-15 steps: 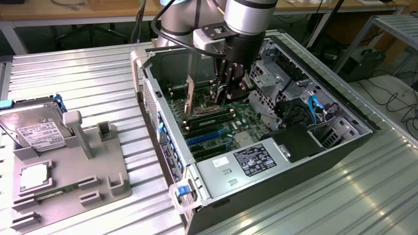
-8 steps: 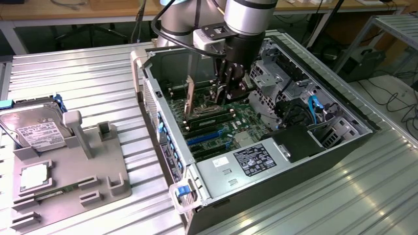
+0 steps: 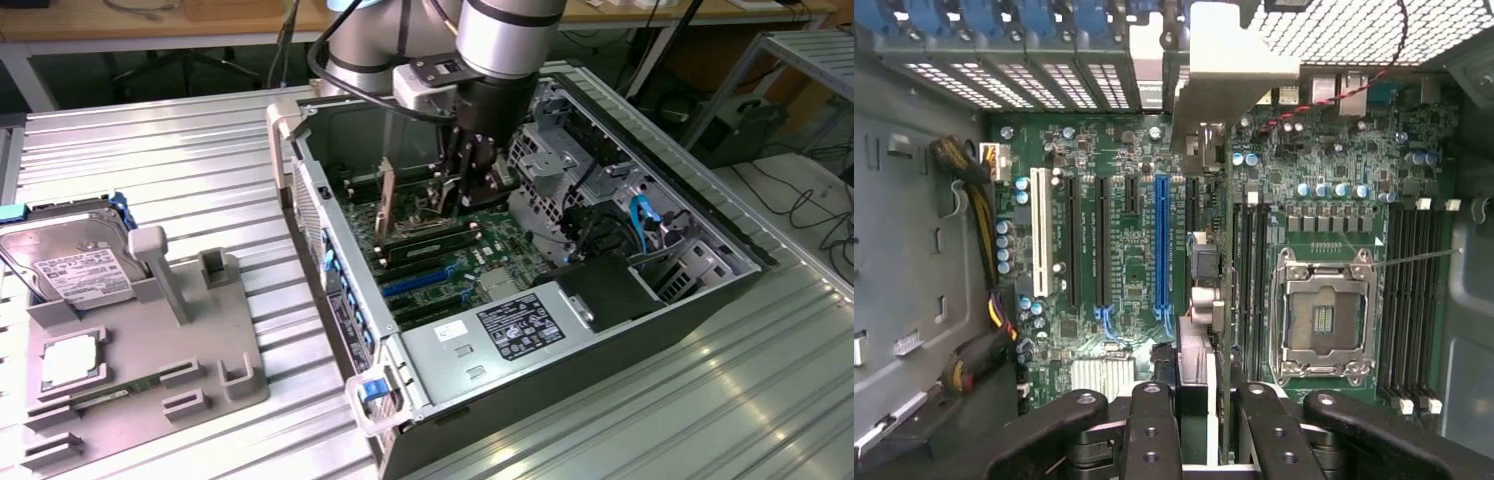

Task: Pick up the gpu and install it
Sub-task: 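Insert the gpu into the slot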

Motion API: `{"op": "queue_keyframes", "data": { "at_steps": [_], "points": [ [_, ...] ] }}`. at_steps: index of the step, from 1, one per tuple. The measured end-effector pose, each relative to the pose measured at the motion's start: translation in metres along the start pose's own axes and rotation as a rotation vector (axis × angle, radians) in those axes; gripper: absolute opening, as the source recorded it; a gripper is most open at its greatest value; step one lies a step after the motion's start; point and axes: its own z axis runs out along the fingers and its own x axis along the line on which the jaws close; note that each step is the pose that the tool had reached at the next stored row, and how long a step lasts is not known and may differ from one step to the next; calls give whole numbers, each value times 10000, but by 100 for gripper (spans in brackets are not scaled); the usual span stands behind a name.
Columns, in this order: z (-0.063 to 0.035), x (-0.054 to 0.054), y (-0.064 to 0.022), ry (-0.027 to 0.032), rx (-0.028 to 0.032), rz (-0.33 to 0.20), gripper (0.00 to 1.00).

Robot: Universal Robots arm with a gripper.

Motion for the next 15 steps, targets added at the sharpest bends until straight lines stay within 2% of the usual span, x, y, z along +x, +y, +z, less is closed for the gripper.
{"op": "queue_keyframes", "data": {
  "at_steps": [4,7,12,15],
  "points": [
    [68,1,121,0,0,3,28],
    [124,1,134,-2,1,3,28],
    [184,72,141,-2,1,6,28],
    [211,73,183,-1,-2,5,28]
  ]
}}
